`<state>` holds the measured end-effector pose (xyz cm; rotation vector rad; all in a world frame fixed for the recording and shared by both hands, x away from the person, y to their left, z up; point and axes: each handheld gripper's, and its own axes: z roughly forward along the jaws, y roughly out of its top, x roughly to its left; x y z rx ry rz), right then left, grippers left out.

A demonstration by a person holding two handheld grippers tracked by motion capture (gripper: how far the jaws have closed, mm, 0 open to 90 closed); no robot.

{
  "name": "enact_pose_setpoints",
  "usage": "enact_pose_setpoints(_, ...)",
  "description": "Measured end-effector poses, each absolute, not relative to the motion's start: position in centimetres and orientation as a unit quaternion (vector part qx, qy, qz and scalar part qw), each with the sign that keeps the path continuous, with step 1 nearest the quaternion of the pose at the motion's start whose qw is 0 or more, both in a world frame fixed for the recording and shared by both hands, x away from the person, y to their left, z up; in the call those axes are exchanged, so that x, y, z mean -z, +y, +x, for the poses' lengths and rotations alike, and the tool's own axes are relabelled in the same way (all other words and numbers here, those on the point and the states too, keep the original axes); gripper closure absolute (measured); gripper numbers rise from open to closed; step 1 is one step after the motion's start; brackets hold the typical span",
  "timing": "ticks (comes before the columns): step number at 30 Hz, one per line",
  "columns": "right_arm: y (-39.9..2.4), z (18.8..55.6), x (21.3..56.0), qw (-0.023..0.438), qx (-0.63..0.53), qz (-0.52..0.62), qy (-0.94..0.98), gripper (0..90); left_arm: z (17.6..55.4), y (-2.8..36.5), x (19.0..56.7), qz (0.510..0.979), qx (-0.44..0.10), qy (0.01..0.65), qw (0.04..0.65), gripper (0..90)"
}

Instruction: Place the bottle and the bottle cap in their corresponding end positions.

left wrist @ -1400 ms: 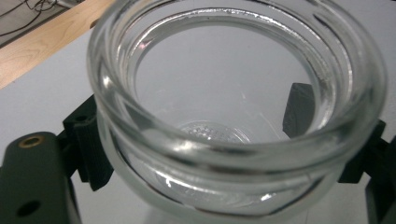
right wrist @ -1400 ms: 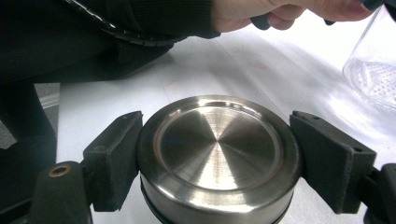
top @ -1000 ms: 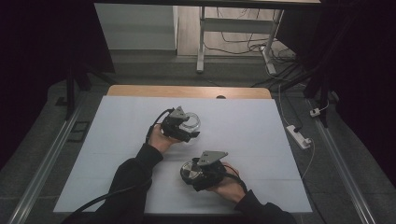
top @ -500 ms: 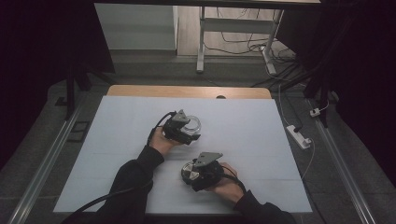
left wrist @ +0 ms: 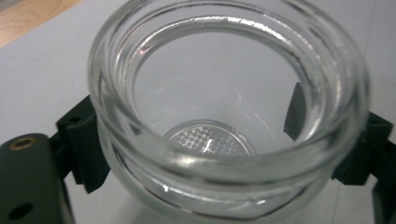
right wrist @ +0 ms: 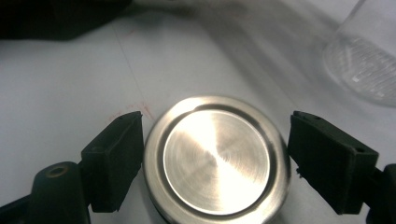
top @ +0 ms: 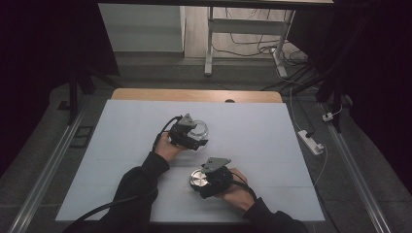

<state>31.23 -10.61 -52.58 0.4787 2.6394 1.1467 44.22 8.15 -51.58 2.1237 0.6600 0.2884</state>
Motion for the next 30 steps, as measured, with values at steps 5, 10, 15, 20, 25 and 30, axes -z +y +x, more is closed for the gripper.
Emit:
enact_pose_setpoints(5,-10.9,31.2,51.7,0.110,-0.410,0.171,0.889,18.5,43.9,8.3,51.1,0.854,-0.117,0.266,0.431,9.2)
enact_pose_setpoints(10,-11.3,31.2,50.9,0.105,-0.426,0.179,0.881,17.1,43.5,9.1,50.3,0.849,-0.110,0.270,0.440,6.3)
enact_pose_setpoints(15,-11.6,31.0,50.2,0.098,-0.435,0.181,0.877,15.0,42.6,10.1,49.5,0.848,-0.103,0.275,0.442,4.1)
enact_pose_setpoints(20,-11.9,30.9,49.7,0.095,-0.441,0.186,0.873,12.9,41.3,11.0,49.3,0.850,-0.097,0.274,0.439,2.4)
enact_pose_setpoints(25,-12.3,30.9,49.3,0.096,-0.442,0.192,0.871,12.2,40.1,11.8,49.5,0.848,-0.088,0.272,0.447,1.5)
enact_pose_setpoints(30,-12.8,30.7,48.9,0.094,-0.447,0.198,0.867,11.0,39.2,12.0,49.5,0.847,-0.069,0.265,0.457,0.0)
